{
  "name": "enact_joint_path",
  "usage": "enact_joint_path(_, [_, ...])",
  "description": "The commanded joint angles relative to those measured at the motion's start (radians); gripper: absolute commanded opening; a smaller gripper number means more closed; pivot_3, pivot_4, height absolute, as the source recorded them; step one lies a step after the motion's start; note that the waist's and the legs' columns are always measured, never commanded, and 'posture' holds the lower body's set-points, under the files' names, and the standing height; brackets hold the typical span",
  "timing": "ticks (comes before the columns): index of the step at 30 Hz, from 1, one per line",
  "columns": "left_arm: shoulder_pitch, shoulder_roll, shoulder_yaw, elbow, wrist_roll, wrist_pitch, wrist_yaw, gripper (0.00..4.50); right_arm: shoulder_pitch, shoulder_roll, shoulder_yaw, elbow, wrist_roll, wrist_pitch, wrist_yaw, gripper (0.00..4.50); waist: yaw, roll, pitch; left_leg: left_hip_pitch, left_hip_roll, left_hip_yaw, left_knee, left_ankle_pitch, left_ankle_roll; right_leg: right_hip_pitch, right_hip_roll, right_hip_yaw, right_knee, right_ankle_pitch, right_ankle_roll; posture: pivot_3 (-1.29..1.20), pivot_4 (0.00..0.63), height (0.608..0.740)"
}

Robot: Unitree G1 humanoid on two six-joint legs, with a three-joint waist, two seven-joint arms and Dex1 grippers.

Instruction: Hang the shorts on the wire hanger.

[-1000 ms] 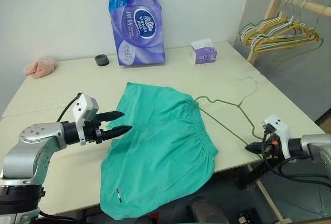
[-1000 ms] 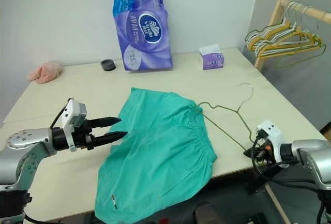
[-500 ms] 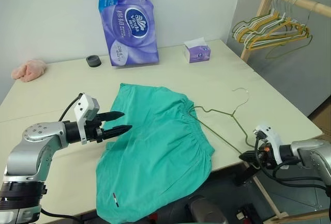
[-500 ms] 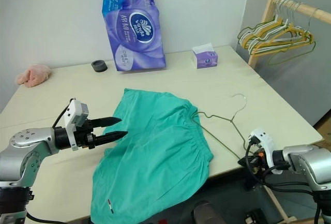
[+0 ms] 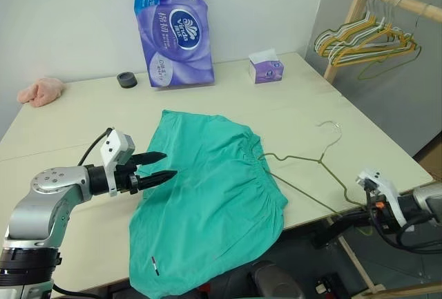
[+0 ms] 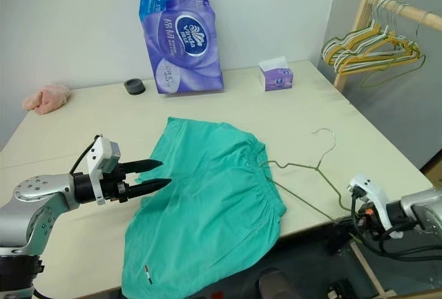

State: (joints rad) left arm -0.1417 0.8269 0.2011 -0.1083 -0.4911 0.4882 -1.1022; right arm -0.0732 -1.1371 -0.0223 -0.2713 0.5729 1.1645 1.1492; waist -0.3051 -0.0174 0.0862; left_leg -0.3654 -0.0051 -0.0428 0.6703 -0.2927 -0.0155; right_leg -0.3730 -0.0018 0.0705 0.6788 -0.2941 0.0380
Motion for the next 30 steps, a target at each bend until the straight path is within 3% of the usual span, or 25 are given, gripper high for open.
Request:
enact_joint_path(1, [-0.022, 0.003, -0.002, -0.013, 0.002, -0.025, 0.001, 3.24, 0.019, -0.027, -0.046, -0.019, 0.030, -0.014, 0.014, 0.00, -0.002, -0.001, 0.001, 0.000, 0.000, 0.000, 0.000, 0.000, 0.000, 0.000, 0.000, 0.000, 0.000, 0.000, 0.000, -0.35, 0.053, 0.740])
enact_joint_path(8, [-0.029, 0.003, -0.013, -0.002, 0.013, -0.041, -0.002, 3.24, 0.044, -0.020, -0.055, -0.037, 0.121, 0.064, 0.025, 0.00, -0.002, -0.003, 0.003, 0.000, 0.000, 0.001, 0.000, 0.000, 0.000, 0.000, 0.000, 0.000, 0.000, 0.000, 0.000, -0.35, 0.052, 0.740])
enact_joint_path(15, [-0.051, -0.007, -0.019, 0.013, 0.021, -0.052, 0.012, 3.24, -0.069, 0.081, -0.002, 0.005, 0.214, 0.231, -0.030, 0.00, -0.003, -0.004, 0.003, 0.000, 0.000, 0.001, 0.000, 0.000, 0.000, 0.000, 0.000, 0.001, 0.000, 0.000, 0.000, -0.35, 0.052, 0.740])
enact_joint_path(24, [-0.085, -0.036, -0.002, 0.045, 0.034, -0.071, 0.069, 3.24, -0.272, 0.330, 0.009, 0.123, 0.226, 0.424, -0.195, 0.00, 0.001, -0.004, 0.004, 0.000, 0.000, 0.000, 0.000, 0.000, 0.000, -0.001, 0.000, 0.000, 0.000, 0.000, 0.000, -0.33, 0.052, 0.740])
enact_joint_path(30, [-0.095, -0.049, 0.002, 0.052, 0.037, -0.082, 0.099, 3.24, -0.351, 0.462, -0.049, 0.229, 0.206, 0.450, -0.334, 0.00, 0.003, -0.004, 0.004, -0.001, 0.000, 0.000, -0.001, 0.000, 0.000, -0.001, -0.001, 0.000, 0.001, 0.001, 0.000, -0.32, 0.051, 0.740])
